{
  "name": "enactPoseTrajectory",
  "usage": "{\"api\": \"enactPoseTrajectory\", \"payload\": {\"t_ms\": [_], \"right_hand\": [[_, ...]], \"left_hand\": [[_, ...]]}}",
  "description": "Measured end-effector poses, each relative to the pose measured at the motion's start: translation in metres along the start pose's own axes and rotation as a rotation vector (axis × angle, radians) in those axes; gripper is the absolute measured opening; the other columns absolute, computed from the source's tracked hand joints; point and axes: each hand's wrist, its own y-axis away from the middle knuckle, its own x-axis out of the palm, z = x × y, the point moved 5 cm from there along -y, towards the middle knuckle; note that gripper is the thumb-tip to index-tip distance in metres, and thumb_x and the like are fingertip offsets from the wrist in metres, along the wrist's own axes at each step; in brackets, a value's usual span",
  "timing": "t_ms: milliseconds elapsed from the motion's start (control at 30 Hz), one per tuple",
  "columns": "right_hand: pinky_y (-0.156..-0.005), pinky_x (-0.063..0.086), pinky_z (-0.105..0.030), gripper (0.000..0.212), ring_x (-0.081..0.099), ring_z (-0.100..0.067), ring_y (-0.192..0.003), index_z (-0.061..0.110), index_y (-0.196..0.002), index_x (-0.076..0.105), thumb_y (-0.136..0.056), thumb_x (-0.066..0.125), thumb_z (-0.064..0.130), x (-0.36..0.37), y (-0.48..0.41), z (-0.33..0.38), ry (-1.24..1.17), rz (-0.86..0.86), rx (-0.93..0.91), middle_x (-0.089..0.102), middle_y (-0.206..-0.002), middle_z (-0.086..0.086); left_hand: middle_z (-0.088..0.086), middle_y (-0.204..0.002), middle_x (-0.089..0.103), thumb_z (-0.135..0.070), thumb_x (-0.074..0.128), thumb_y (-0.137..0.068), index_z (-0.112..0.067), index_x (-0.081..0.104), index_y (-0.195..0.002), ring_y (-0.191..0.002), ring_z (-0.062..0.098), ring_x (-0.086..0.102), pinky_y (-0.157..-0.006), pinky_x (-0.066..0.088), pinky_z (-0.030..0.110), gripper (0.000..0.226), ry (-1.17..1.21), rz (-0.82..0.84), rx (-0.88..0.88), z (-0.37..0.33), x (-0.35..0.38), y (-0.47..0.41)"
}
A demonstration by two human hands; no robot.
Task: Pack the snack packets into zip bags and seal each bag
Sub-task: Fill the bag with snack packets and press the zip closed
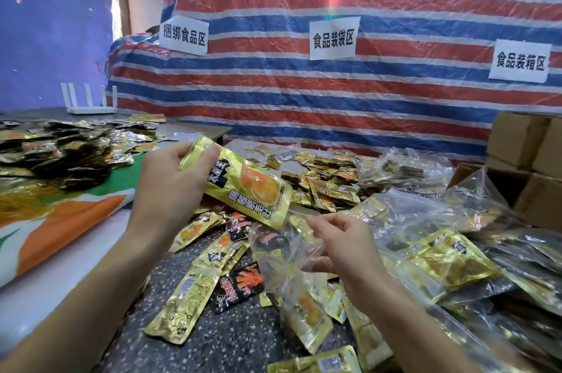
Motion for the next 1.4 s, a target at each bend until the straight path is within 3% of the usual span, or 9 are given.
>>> {"api": "enactPoseTrajectory", "payload": {"t_ms": [133, 300, 433, 567, 700, 867, 1000, 1200, 1400], "right_hand": [[-0.062, 0.062, -0.051, 0.019, 0.066, -0.023, -0.045, 0.005, -0.091, 0.067, -0.097, 0.067, 0.023, 0.002, 0.006, 0.004, 0.003, -0.025, 0.006, 0.063, -0.088, -0.019], [-0.043, 0.055, -0.032, 0.023, 0.061, -0.017, -0.04, 0.0, -0.087, 0.066, -0.097, 0.065, 0.02, 0.008, 0.016, 0.013, -0.021, -0.03, -0.038, 0.064, -0.064, -0.003], [-0.043, 0.053, -0.03, 0.024, 0.061, -0.014, -0.043, 0.004, -0.081, 0.066, -0.097, 0.065, 0.022, 0.0, 0.023, 0.017, 0.099, -0.079, -0.098, 0.058, -0.054, 0.004], [-0.043, 0.051, -0.027, 0.021, 0.057, -0.012, -0.043, 0.005, -0.078, 0.066, -0.094, 0.067, 0.019, -0.005, 0.025, 0.026, 0.165, -0.098, -0.162, 0.055, -0.048, 0.01], [-0.043, 0.054, -0.031, 0.018, 0.061, -0.018, -0.042, 0.002, -0.085, 0.066, -0.095, 0.067, 0.017, -0.001, 0.03, 0.03, 0.082, -0.085, -0.178, 0.062, -0.052, 0.004], [-0.042, 0.053, -0.029, 0.01, 0.061, -0.021, -0.042, 0.004, -0.096, 0.061, -0.098, 0.064, 0.013, 0.001, 0.035, 0.03, -0.055, -0.047, -0.163, 0.071, -0.067, 0.001], [-0.044, 0.055, -0.032, 0.007, 0.063, -0.022, -0.045, 0.016, -0.102, 0.061, -0.098, 0.061, 0.01, 0.006, 0.034, 0.034, -0.094, -0.004, -0.201, 0.07, -0.069, -0.002], [-0.048, 0.056, -0.031, 0.031, 0.065, -0.017, -0.051, 0.021, -0.114, 0.069, -0.099, 0.054, -0.001, 0.007, 0.031, 0.037, -0.106, 0.065, -0.162, 0.066, -0.087, -0.012], [-0.049, 0.056, -0.029, 0.013, 0.066, -0.031, -0.064, 0.002, -0.101, 0.069, -0.091, 0.072, 0.009, -0.001, 0.026, 0.04, -0.028, 0.125, -0.111, 0.069, -0.104, -0.031]], "left_hand": [[0.002, -0.07, 0.074, -0.027, 0.068, -0.093, -0.03, 0.073, -0.074, -0.051, 0.027, 0.07, -0.041, 0.057, 0.041, 0.02, -0.056, 0.067, 0.035, -0.029, 0.002, 0.018], [0.0, -0.065, 0.07, -0.03, 0.067, -0.094, -0.017, 0.068, -0.076, -0.057, 0.021, 0.068, -0.052, 0.057, 0.048, 0.022, -0.272, 0.166, 0.079, -0.03, 0.03, 0.038], [-0.006, -0.056, 0.058, -0.03, 0.064, -0.096, -0.02, 0.057, -0.066, -0.05, 0.006, 0.053, -0.048, 0.044, 0.02, 0.033, -0.342, 0.085, 0.197, -0.036, 0.036, 0.038], [-0.006, -0.06, 0.059, -0.031, 0.065, -0.095, -0.018, 0.061, -0.071, -0.052, 0.008, 0.051, -0.051, 0.042, 0.022, 0.027, -0.362, 0.063, 0.222, -0.039, 0.04, 0.034], [-0.004, -0.07, 0.065, -0.032, 0.071, -0.091, -0.02, 0.061, -0.081, -0.058, 0.017, 0.065, -0.056, 0.057, 0.045, 0.018, -0.296, 0.203, 0.061, -0.026, 0.057, 0.043], [-0.005, -0.068, 0.067, -0.036, 0.081, -0.08, -0.025, 0.054, -0.077, -0.054, 0.011, 0.065, -0.05, 0.056, 0.037, 0.03, -0.252, 0.171, 0.033, -0.016, 0.059, 0.047], [-0.012, -0.058, 0.062, -0.037, 0.082, -0.078, -0.029, 0.06, -0.062, -0.054, 0.001, 0.057, -0.05, 0.04, 0.013, 0.029, -0.351, 0.286, 0.084, -0.014, 0.071, 0.051], [-0.001, -0.06, 0.068, -0.033, 0.073, -0.088, -0.022, 0.078, -0.073, -0.052, 0.006, 0.054, -0.052, 0.045, 0.03, 0.019, -0.235, 0.466, -0.051, -0.004, 0.077, 0.051], [-0.005, -0.068, 0.072, -0.02, 0.074, -0.088, -0.02, 0.079, -0.082, -0.057, -0.001, 0.059, -0.056, 0.044, 0.017, 0.008, -0.195, 0.592, -0.097, 0.0, 0.074, 0.05]]}}
